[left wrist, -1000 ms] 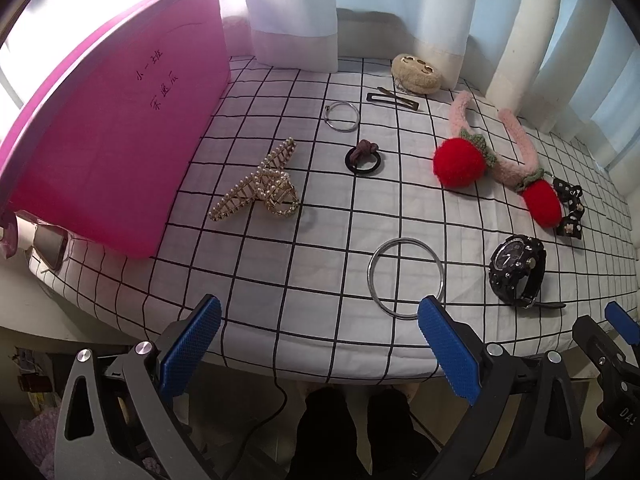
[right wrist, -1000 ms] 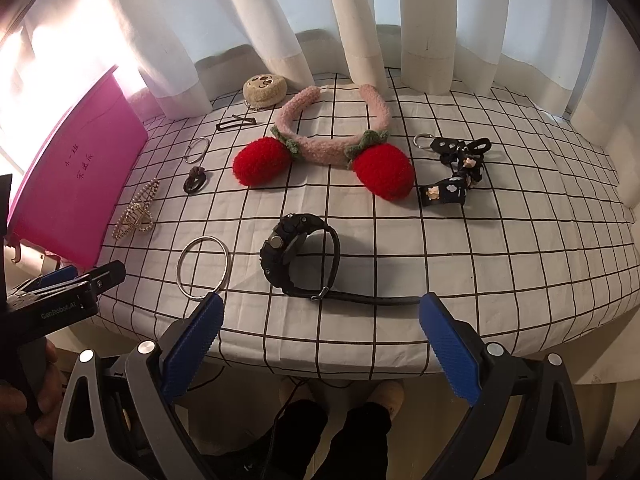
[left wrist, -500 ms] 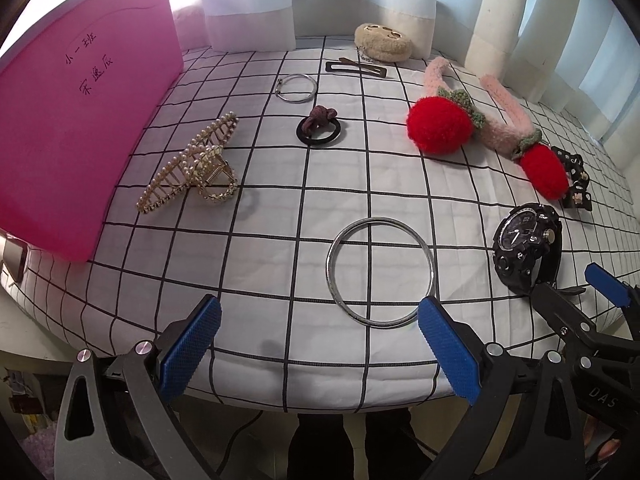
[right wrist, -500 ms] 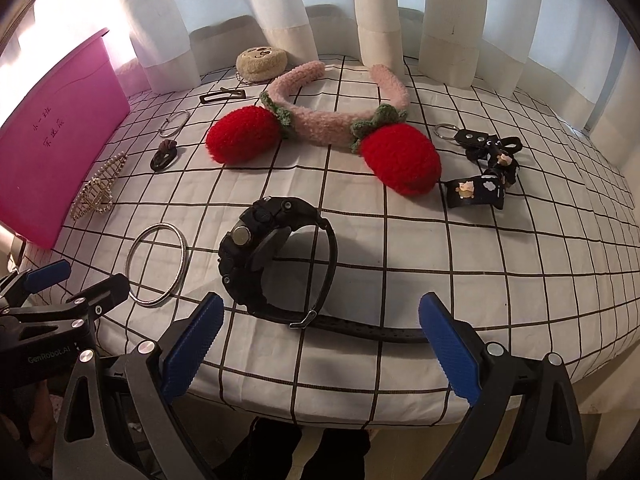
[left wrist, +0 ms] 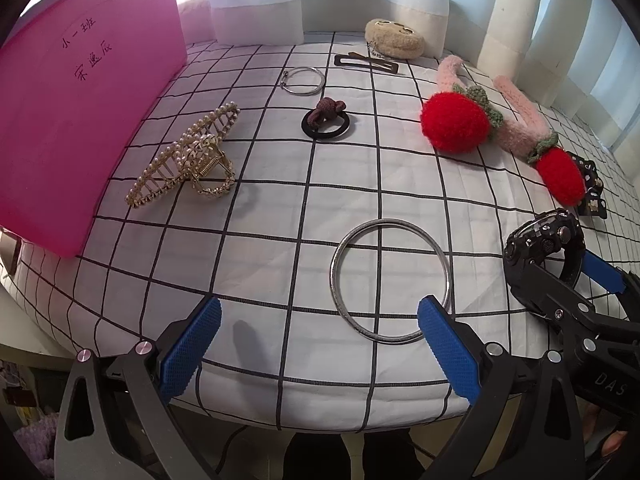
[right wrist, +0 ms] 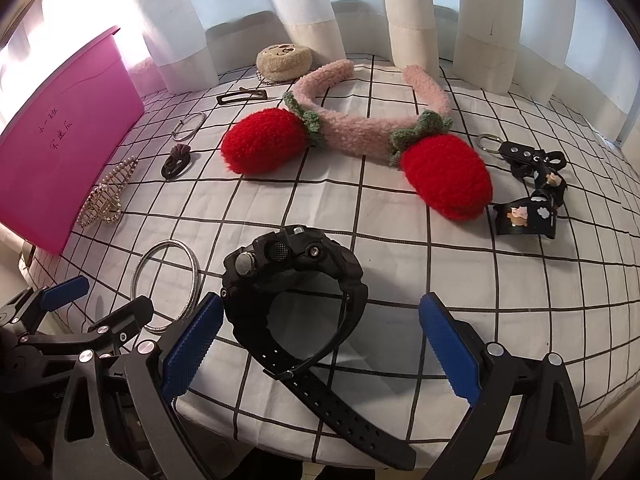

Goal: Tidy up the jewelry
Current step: 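Move the right tool toward the black wristwatch, then close the right gripper on the black wristwatch while the left gripper grasps the silver ring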

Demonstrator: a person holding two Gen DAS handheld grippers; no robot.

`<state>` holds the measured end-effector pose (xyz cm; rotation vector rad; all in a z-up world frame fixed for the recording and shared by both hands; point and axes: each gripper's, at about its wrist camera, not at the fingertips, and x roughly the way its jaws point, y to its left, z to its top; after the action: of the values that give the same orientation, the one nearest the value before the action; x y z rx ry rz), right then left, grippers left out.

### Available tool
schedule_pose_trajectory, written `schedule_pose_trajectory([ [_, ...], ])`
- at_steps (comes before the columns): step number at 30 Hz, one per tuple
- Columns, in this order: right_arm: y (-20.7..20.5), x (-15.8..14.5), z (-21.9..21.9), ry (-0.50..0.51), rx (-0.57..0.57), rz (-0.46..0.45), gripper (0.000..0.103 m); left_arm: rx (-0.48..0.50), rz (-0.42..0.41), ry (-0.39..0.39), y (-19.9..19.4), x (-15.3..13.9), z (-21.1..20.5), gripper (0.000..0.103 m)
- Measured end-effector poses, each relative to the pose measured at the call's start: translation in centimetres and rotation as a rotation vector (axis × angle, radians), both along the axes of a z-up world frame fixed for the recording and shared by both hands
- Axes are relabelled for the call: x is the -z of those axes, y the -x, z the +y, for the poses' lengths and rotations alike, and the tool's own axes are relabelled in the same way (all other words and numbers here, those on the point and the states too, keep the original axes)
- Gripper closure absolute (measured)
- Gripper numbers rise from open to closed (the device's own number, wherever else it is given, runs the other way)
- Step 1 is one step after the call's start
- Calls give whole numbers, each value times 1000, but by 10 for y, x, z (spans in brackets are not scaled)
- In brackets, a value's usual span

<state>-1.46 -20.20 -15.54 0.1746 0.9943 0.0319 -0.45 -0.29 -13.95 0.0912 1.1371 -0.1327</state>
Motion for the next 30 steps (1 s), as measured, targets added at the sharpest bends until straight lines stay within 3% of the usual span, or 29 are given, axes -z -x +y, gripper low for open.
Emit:
schedule_pose_trajectory([
  [5, -12, 12, 3, 23, -9, 35, 9, -14, 5, -8, -2, 4, 5, 7],
  [12, -11, 11, -5, 40, 3, -24, 10, 12, -6, 9, 1, 1, -4, 7],
  [26, -4, 19, -38, 64, 67, -31, 10, 47, -7, 5, -11, 11, -35, 6],
  [30, -3, 20, -35, 85, 60, -33, 10, 40, -40, 8, -8, 12, -35, 6],
])
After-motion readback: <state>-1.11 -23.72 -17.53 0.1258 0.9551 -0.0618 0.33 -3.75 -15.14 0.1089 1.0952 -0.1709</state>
